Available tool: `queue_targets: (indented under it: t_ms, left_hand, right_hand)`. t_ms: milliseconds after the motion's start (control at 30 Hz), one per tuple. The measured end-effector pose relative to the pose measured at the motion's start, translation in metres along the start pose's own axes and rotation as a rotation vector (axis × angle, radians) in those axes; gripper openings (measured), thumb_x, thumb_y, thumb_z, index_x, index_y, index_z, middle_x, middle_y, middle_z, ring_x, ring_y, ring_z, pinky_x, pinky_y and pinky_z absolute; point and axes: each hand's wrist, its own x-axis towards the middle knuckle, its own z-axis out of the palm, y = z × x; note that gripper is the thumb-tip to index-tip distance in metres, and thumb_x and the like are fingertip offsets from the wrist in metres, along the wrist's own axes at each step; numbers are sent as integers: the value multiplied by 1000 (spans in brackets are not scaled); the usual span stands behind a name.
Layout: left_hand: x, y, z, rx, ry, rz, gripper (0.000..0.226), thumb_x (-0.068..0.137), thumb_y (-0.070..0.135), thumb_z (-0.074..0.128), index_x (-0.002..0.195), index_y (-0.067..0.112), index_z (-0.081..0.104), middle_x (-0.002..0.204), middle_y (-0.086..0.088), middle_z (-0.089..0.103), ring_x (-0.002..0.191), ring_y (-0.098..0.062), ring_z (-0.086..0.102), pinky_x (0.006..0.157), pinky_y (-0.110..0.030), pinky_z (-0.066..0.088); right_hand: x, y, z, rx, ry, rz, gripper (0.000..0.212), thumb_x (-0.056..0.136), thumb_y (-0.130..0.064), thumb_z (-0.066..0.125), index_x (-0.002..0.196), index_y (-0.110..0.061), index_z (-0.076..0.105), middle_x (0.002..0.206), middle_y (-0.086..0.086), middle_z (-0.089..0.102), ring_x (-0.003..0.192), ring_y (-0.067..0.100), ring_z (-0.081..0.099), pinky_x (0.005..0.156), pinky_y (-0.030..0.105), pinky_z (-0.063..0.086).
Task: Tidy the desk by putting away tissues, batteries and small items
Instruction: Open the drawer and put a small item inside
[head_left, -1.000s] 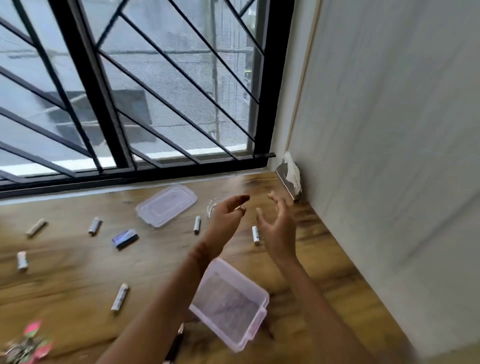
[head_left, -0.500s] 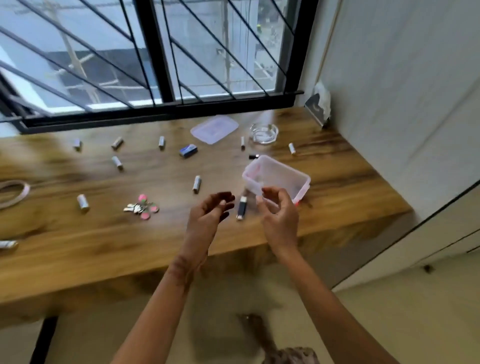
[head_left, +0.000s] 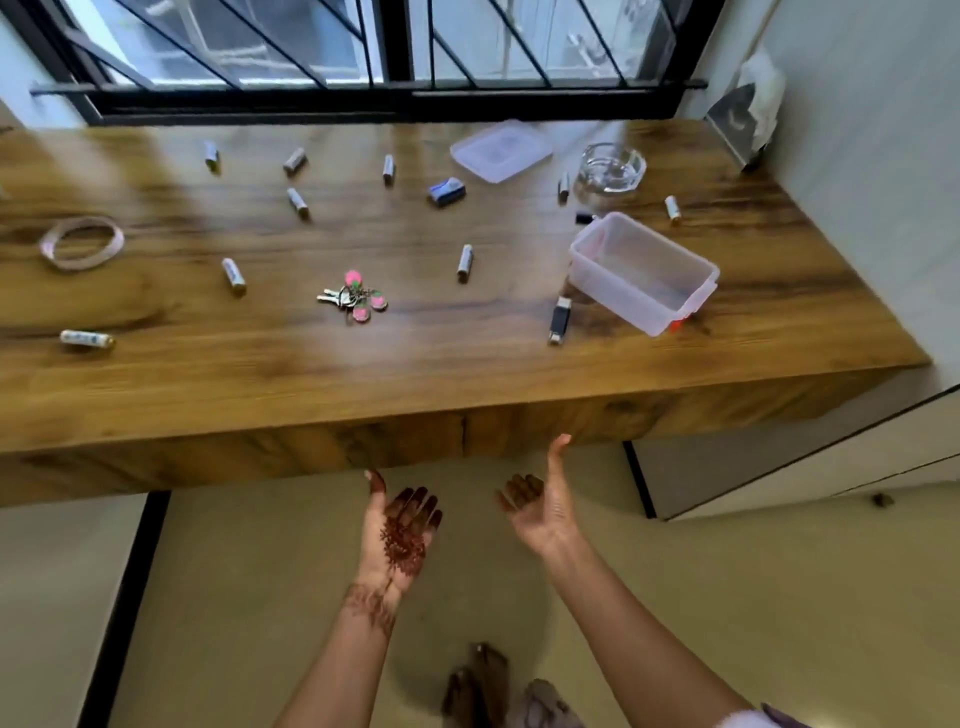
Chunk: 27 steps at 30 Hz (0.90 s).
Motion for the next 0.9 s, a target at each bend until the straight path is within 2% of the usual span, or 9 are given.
queue_targets:
  t_ms: [100,167,233,367,433,533,700,800,900]
  left_hand:
    - [29,8,-4,-34,-1,37,86,83,64,43,138,-1,32,131,-17,47,124,-30,44,111,-43,32]
    - [43,12,-4,-55,-11,51,69,80,68,44,104,4,51,96,-10,50,91,-24,51,90,-37,42]
    - [56,17,-5,-81,9,78,60,79,70,43,82,10,47,85,-7,48,78,-21,48,81,-35,42]
    - [72,24,-10,-85,-29,94,71,48,76,65,72,14,42,59,-7,52,67,-20,43,75,-33,51]
    - [65,23,-6,-116,-36,107,81,47,73,67,94,8,52,77,-8,63,88,-23,53,87,-35,51]
    - [56,18,0,-219,-12,100,103,64,65,58,142,4,28,122,-11,50,134,-27,38,112,-39,33]
    - [43,11,-5,-220,-22,94,114,43,60,78,133,4,37,130,-11,50,120,-24,49,112,-37,31]
    - [33,2,-17,-200,8,99,112,55,63,62,142,2,27,141,-12,41,132,-24,40,114,-37,28]
    - [24,-4,-23,-190,9,124,127,39,63,66,143,2,25,145,-11,38,136,-25,36,115,-38,26]
  right_hand:
    - [28,0,0,60,71,-12,110,52,-70,64,134,-1,41,72,4,40,68,17,43,102,41,39]
    - [49,0,-6,69,70,-43,126,19,-71,77,123,-6,48,74,4,42,69,16,45,101,39,37]
    - [63,-2,-9,80,24,-75,134,5,-64,81,124,-12,48,83,2,50,77,14,50,103,37,36]
    - [72,-10,-4,162,6,-111,95,20,-53,82,101,-10,56,84,4,55,75,15,52,85,29,48]
    - [72,-10,-6,179,5,-110,106,5,-50,87,97,-10,56,83,4,56,77,15,53,82,28,48]
    - [69,-9,-7,190,-5,-118,111,-4,-46,88,96,-9,56,89,5,59,85,17,56,95,29,45]
    - [59,-3,-18,188,-26,-106,117,-1,-42,90,105,-8,54,99,7,59,95,19,56,97,29,41]
    - [50,3,-33,166,-38,-98,119,1,-42,91,109,-8,53,104,9,59,100,21,55,98,30,40]
    - [35,7,-39,106,-49,-89,113,6,-47,90,104,-7,53,110,11,57,99,21,55,93,29,41]
